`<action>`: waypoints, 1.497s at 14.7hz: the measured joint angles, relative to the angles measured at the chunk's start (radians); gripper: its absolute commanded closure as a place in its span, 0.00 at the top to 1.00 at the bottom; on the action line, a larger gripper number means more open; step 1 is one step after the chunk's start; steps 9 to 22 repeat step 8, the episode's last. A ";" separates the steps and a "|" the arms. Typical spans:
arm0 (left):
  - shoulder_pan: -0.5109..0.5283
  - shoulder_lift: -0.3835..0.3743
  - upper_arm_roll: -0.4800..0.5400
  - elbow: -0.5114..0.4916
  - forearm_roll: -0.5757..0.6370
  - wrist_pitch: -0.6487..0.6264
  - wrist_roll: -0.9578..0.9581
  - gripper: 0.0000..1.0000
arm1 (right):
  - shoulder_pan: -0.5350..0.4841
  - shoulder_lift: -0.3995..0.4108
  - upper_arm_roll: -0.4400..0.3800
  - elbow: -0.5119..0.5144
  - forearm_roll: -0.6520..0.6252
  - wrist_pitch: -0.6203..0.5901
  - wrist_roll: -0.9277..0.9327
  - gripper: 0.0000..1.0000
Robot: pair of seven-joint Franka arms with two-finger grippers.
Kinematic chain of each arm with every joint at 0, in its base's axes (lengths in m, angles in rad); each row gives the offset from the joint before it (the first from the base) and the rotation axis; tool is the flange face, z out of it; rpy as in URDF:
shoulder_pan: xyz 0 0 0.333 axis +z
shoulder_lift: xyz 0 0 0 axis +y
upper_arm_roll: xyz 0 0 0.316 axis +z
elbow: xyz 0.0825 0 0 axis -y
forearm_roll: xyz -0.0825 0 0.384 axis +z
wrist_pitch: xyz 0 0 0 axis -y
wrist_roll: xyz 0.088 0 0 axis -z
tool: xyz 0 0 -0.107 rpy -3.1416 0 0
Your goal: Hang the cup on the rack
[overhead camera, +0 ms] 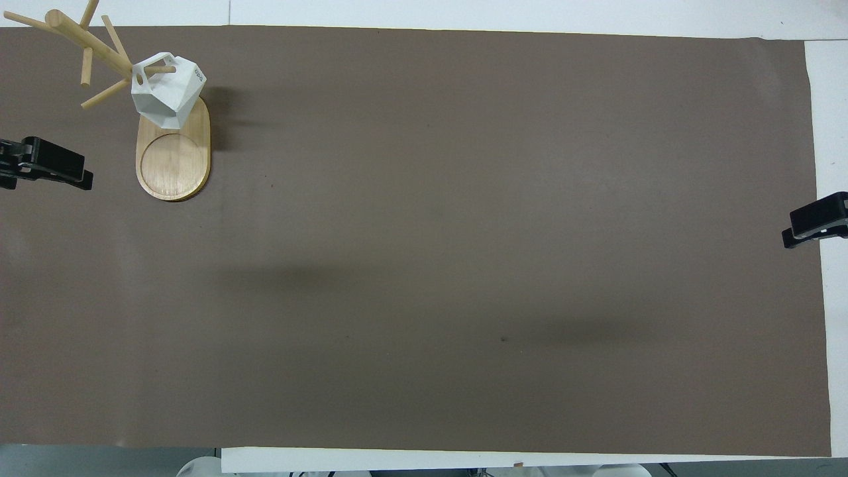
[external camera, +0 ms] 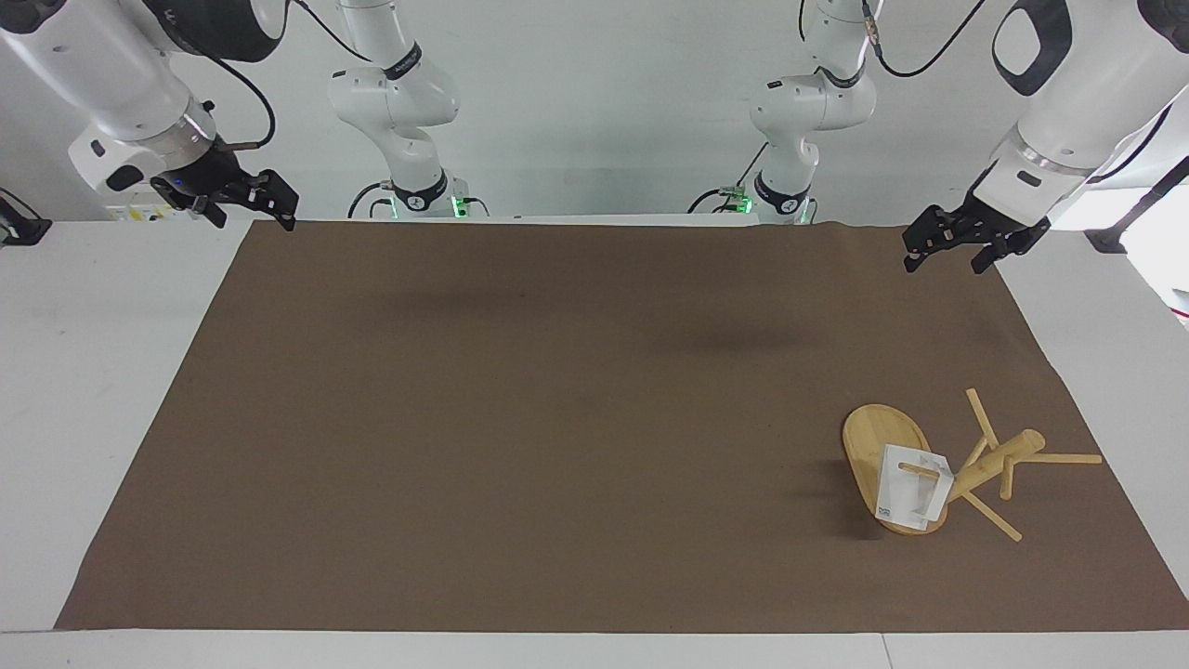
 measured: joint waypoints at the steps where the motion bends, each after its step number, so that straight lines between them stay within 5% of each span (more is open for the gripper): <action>1: -0.002 0.003 0.000 0.009 0.000 -0.004 -0.004 1.00 | 0.000 0.000 0.001 0.000 0.000 0.007 0.001 1.00; 22: 0.007 0.008 0.013 0.026 0.017 -0.033 0.000 1.00 | 0.000 0.000 0.009 0.000 0.005 0.088 0.055 1.00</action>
